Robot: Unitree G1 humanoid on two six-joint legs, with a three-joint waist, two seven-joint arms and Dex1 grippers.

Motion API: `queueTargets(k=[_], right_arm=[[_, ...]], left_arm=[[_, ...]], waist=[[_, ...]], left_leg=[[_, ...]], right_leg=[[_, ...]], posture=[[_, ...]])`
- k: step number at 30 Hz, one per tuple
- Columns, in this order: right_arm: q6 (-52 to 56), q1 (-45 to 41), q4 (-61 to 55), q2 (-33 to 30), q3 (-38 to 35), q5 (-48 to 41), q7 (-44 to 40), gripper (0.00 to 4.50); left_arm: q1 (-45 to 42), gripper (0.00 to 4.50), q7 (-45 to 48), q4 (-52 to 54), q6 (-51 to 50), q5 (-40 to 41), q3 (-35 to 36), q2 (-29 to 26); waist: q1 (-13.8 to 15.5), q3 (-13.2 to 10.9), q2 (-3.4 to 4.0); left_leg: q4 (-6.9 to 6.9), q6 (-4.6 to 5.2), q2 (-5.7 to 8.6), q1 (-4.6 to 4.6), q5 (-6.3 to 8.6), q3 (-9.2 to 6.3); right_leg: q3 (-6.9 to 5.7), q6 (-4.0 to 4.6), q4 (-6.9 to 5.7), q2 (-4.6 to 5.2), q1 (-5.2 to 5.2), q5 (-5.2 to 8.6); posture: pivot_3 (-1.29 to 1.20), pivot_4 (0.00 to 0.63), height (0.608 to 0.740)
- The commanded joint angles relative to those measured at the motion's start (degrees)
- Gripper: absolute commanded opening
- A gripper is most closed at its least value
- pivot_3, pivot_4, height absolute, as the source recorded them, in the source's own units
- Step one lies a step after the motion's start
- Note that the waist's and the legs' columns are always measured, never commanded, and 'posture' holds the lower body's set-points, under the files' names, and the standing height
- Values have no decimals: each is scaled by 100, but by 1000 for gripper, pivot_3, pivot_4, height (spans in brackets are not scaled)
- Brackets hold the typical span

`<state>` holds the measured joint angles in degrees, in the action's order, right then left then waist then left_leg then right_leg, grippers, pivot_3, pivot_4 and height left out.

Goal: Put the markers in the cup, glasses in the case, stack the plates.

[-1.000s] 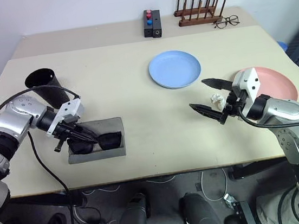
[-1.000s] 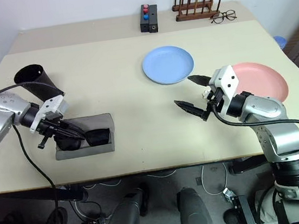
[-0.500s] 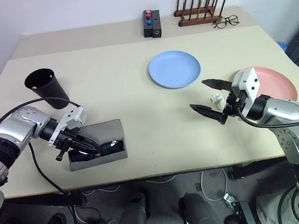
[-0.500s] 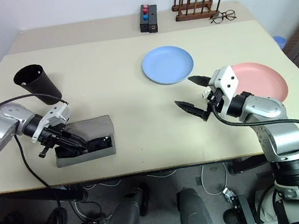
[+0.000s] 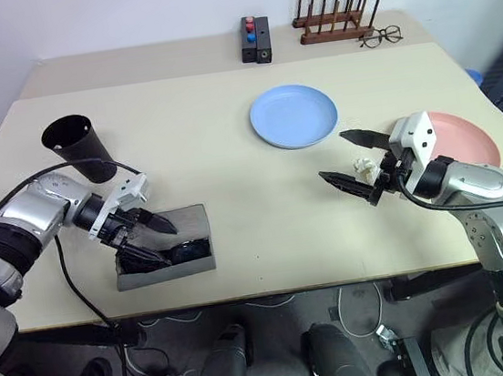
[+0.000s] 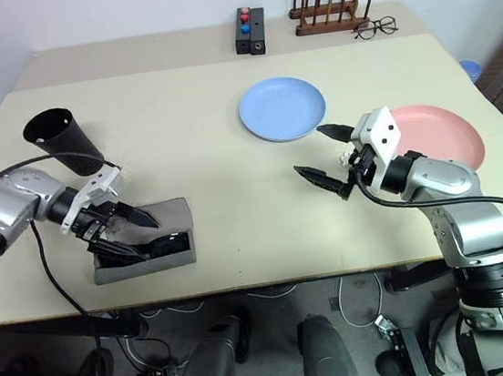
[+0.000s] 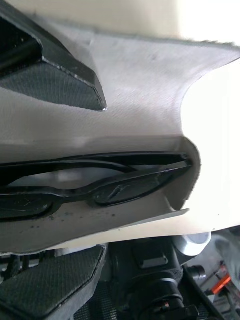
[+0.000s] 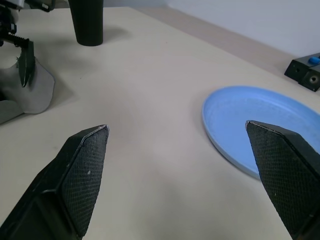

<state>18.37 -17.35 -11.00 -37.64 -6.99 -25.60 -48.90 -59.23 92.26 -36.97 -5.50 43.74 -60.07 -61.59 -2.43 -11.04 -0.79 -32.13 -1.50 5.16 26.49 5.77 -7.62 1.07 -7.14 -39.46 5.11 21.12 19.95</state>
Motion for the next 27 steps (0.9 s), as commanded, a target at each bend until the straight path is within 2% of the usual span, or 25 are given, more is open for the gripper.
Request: queueTargets(k=[1,4,6,8,11,16,20,22,27], right_arm=[[-94,-85,-59,24,-39,-22,-26,4500],[-93,-84,-66,38,-32,-17,-29,4500],[-66,-93,-94,49,-25,-54,-54,4500],[82,-87,-190,74,-44,-242,-119,4500],[579,127,-676,-22,44,-793,-466,4500],[687,86,-797,68,164,-820,-444,4500],[777,43,-822,83,191,-897,-454,4500],[822,71,-876,36,173,-948,-512,4500],[886,267,-1018,-97,130,-1031,-697,4500]], left_arm=[[-309,4484,24,45,-117,138,266,-107],[-533,4484,24,-206,-79,87,626,49],[-803,4484,24,-544,-433,58,941,250],[-1072,3972,24,-1135,-654,-76,1457,598],[-1374,2643,-253,-2294,46,-793,2315,1121],[-1160,47,-435,-2979,578,-1852,2998,1484],[-770,47,-475,-2977,876,-2518,3330,1743],[-608,47,-199,-2874,729,-2746,3438,1786],[-239,47,24,-2236,321,-2744,3397,1641]], waist=[[1,0,0],[12,0,0],[17,0,0],[23,0,0],[6,0,0],[-56,0,0],[-10,0,0],[13,0,-1],[18,-1,-3]], left_leg=[[0,0,0,0,0,0],[-1,0,0,1,0,-1],[-2,0,1,1,0,-1],[-3,0,1,0,0,-2],[-3,1,1,0,0,-1],[3,1,-1,1,0,9],[1,1,-1,4,0,7],[-2,1,1,5,0,7],[-3,0,1,8,0,2]], right_leg=[[0,0,0,0,0,0],[-2,0,0,-1,0,0],[-2,0,1,-1,-1,0],[-5,-1,0,-2,-2,0],[-6,-3,0,-2,-2,1],[2,-2,-2,1,8,1],[1,-3,-2,1,9,0],[1,-4,-2,3,7,0],[-2,-3,-1,3,6,-1]], posture=[[0,150,740],[0,150,740],[0,150,740],[0,150,740],[0,150,740],[0,150,740],[0,150,740],[0,150,740],[0,150,740]])
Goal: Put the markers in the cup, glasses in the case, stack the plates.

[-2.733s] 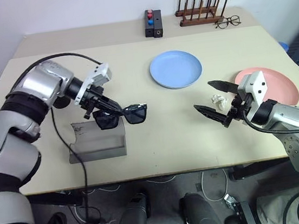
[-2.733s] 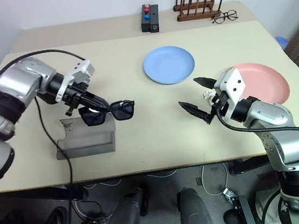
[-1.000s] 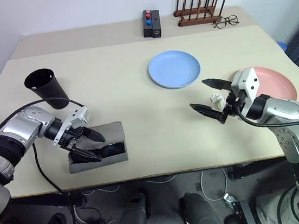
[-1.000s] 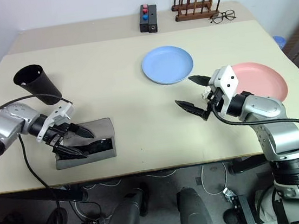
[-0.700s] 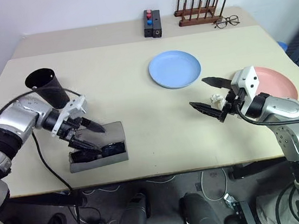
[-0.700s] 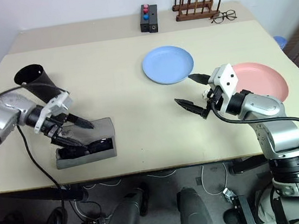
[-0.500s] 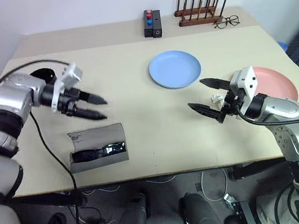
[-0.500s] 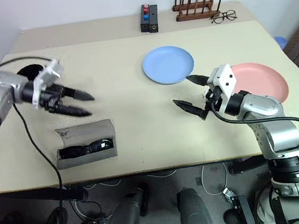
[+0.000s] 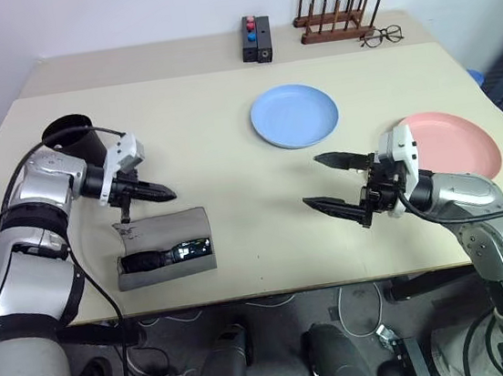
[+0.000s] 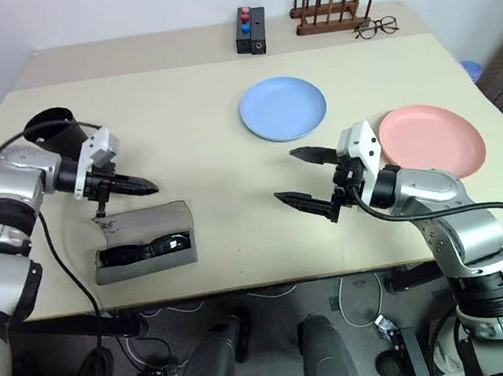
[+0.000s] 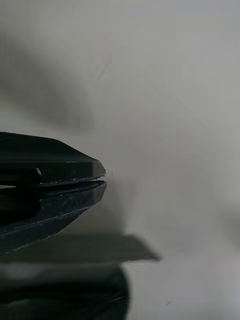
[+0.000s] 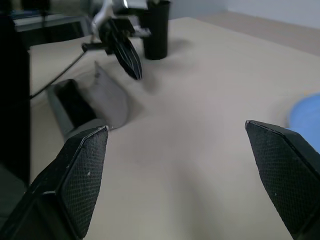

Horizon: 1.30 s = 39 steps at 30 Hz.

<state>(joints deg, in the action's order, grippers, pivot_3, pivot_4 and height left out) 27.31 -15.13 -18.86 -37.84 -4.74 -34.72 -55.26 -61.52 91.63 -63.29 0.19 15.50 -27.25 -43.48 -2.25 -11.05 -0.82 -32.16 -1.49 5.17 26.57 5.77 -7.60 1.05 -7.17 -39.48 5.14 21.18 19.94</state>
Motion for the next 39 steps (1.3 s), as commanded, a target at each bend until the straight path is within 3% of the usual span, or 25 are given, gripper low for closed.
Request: queueTargets(k=[1,15,26,39], right_arm=[[-17,47,-236,-66,-92,-109,-49,4500],[-272,259,-315,-142,102,4,-511,4500],[-431,223,-147,-71,166,98,-513,4500],[-686,102,137,-4,207,315,-479,4500]], left_arm=[[38,47,87,551,-345,162,53,-240],[751,47,87,2592,-1244,1411,-974,-1344],[1177,47,87,3670,-1260,1865,-1157,-1935],[1682,47,87,4011,-805,1751,-883,-2041]], waist=[[-6,0,0],[-20,1,1],[-21,1,2],[-13,1,3]], left_leg=[[0,0,0,-1,0,0],[3,0,-2,-6,0,0],[6,-1,-2,-6,1,0],[5,-1,-1,-8,1,1]], right_leg=[[0,0,0,0,-1,0],[6,2,0,0,-1,1],[5,3,1,13,1,1],[4,3,2,14,1,1]], posture=[[0,150,740],[0,150,740],[0,150,740],[0,150,740]])
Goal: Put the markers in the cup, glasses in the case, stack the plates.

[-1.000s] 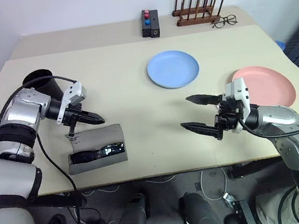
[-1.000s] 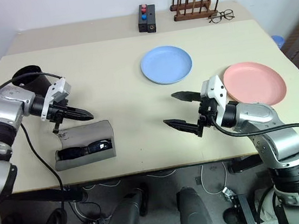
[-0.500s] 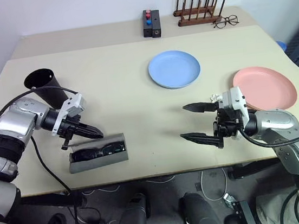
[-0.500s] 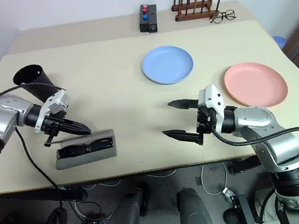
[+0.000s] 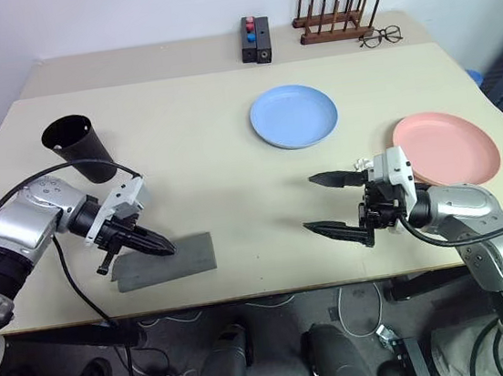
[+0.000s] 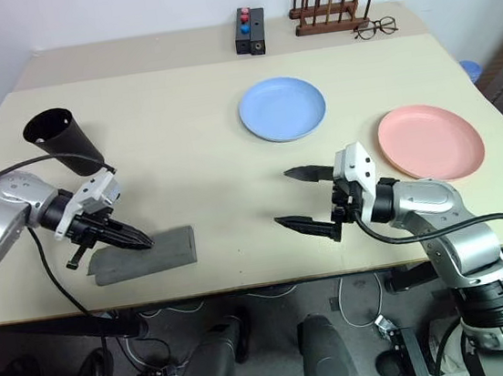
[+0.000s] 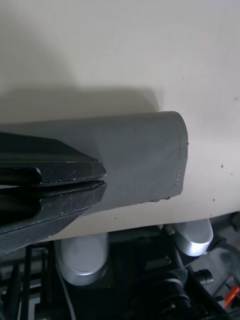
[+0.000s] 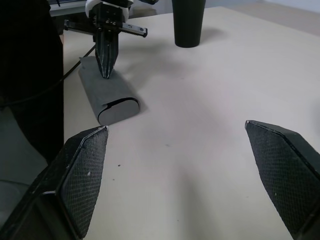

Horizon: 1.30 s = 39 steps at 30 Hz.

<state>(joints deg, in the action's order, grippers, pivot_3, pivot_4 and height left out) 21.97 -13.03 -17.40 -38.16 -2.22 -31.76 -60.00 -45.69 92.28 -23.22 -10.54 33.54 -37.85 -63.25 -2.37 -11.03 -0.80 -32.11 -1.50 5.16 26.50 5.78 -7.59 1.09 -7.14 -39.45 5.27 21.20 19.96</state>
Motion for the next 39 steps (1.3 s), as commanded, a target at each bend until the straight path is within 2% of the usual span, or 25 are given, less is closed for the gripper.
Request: queueTargets(k=[1,16,23,26,31,34,39], right_arm=[[-156,-116,1,30,-40,24,-2,4500],[-214,-178,55,98,6,135,98,4500],[-250,-230,112,140,-11,148,131,4500],[-253,-292,131,207,-89,52,176,4500],[-55,-593,196,421,-501,-391,495,4500],[-176,-777,481,450,-654,-175,835,4500],[-279,-865,842,352,-804,355,1472,4500]], left_arm=[[186,47,22,50,359,-80,202,-72],[544,47,22,56,464,-382,541,140],[-288,47,22,93,-1126,607,921,81],[-608,47,22,121,-1518,784,906,32],[-1076,47,22,-56,-2047,951,1304,451],[-1308,817,-87,-628,-1988,812,1973,1110],[-1051,3355,-110,-373,-2262,728,2566,1448]], waist=[[-1,0,1],[5,5,9],[24,2,4],[18,2,4],[-10,2,5],[19,2,4],[-6,2,4]], left_leg=[[0,0,0,0,0,0],[3,0,0,-6,1,1],[0,0,1,-2,0,-3],[-1,0,1,-2,1,-2],[2,0,-1,-2,0,-1],[0,0,-1,-3,0,-2],[2,0,0,1,-1,4]], right_leg=[[0,0,0,-1,0,0],[1,1,2,6,9,0],[-4,0,2,2,11,0],[-5,0,3,-7,9,0],[-2,0,0,-11,-4,0],[-5,0,-1,-15,-7,0],[-1,-1,2,-12,-3,0]], posture=[[0,150,740],[0,150,740],[0,150,740],[0,150,740],[0,150,740],[0,150,740],[0,150,740]])
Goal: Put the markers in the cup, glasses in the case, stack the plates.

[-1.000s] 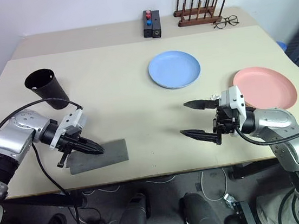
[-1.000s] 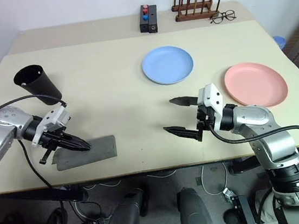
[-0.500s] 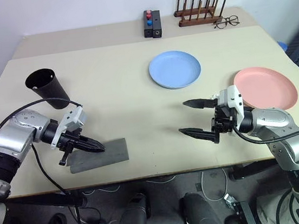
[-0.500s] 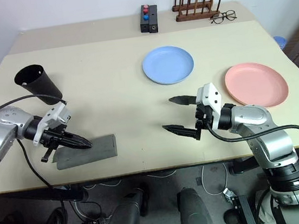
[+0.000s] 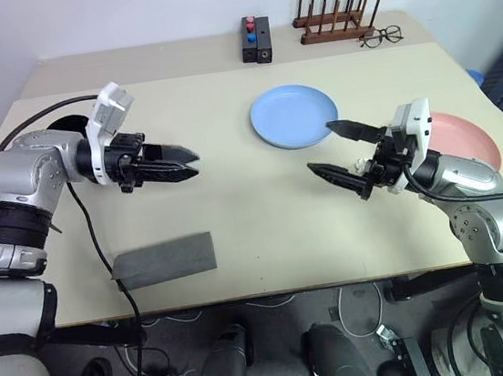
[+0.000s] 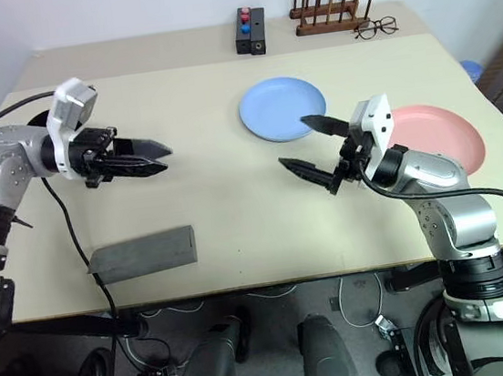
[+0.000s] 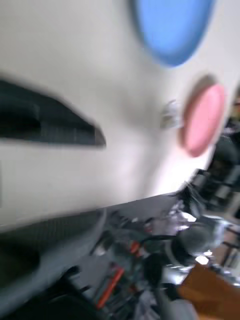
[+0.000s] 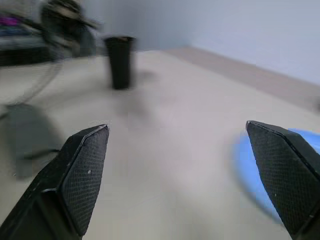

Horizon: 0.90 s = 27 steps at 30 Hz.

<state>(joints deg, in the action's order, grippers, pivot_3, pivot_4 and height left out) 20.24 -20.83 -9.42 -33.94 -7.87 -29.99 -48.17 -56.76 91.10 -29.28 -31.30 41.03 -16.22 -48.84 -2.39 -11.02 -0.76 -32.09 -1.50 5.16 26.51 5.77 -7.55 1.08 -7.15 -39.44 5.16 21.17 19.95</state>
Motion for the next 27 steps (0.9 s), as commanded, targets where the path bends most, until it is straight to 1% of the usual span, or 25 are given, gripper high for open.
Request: queueTargets(k=[1,2,3,9,11,14,16,20,23,26,27], right_arm=[[45,-91,123,-165,-252,246,378,4500],[84,-95,227,-265,-254,398,477,4500],[76,-104,387,-385,-265,608,610,4500],[209,-79,1192,-1184,-413,1292,895,4500],[-18,0,1405,-1395,-409,1502,859,4500],[104,371,1291,-1697,-285,1603,554,4500],[193,454,1341,-1813,-192,1815,632,4500],[653,360,1635,-1876,-135,1936,617,4500],[861,313,1917,-1872,111,2161,590,4500],[1036,162,2154,-1764,157,2192,676,3631],[1086,110,2212,-1743,161,2190,699,3167]], left_arm=[[111,3850,8,335,-305,-10,479,29],[158,4356,3,427,-400,-18,545,50],[221,4481,-31,544,-466,-20,625,83],[570,4481,-210,1145,-845,4,982,221],[702,4481,-182,1407,-1102,78,1031,164],[870,4481,-218,1734,-1333,158,1166,158],[962,4481,-319,1825,-1210,114,1281,240],[1148,4481,-596,1845,-699,-87,1469,528],[1234,4481,-728,1868,-305,-262,1542,718],[1284,4500,-877,1781,422,-611,1587,894],[1287,4500,-926,1752,560,-656,1624,951]], waist=[[-8,0,1],[-14,0,1],[-13,0,1],[8,0,1],[6,0,1],[2,0,3],[0,0,2],[-3,3,7],[4,2,6],[7,3,6],[10,3,6]], left_leg=[[2,0,0,1,0,1],[2,0,0,0,-1,1],[1,0,-1,0,-1,3],[-3,0,0,-1,-1,3],[-3,0,0,-1,-1,4],[0,0,-1,-2,0,5],[0,0,-2,-2,0,5],[-4,-1,-2,-9,-1,8],[-4,-1,-3,-8,0,7],[-4,0,-1,-9,0,11],[-5,-1,-1,-8,-1,9]], right_leg=[[1,0,-1,-1,3,0],[2,0,-4,-1,4,0],[4,0,-5,-2,4,0],[5,0,-5,-2,1,0],[5,0,-4,-1,-1,0],[6,1,-4,-2,-1,0],[6,1,-3,-2,-1,0],[8,1,-3,0,-8,0],[8,1,-2,1,-8,0],[8,1,-1,7,-9,0],[6,1,0,10,-10,-1]], posture=[[0,150,740],[0,150,740],[0,150,740],[0,150,740],[0,150,740],[0,150,740],[0,150,740],[0,150,740],[0,150,740],[0,150,740],[0,150,740]])
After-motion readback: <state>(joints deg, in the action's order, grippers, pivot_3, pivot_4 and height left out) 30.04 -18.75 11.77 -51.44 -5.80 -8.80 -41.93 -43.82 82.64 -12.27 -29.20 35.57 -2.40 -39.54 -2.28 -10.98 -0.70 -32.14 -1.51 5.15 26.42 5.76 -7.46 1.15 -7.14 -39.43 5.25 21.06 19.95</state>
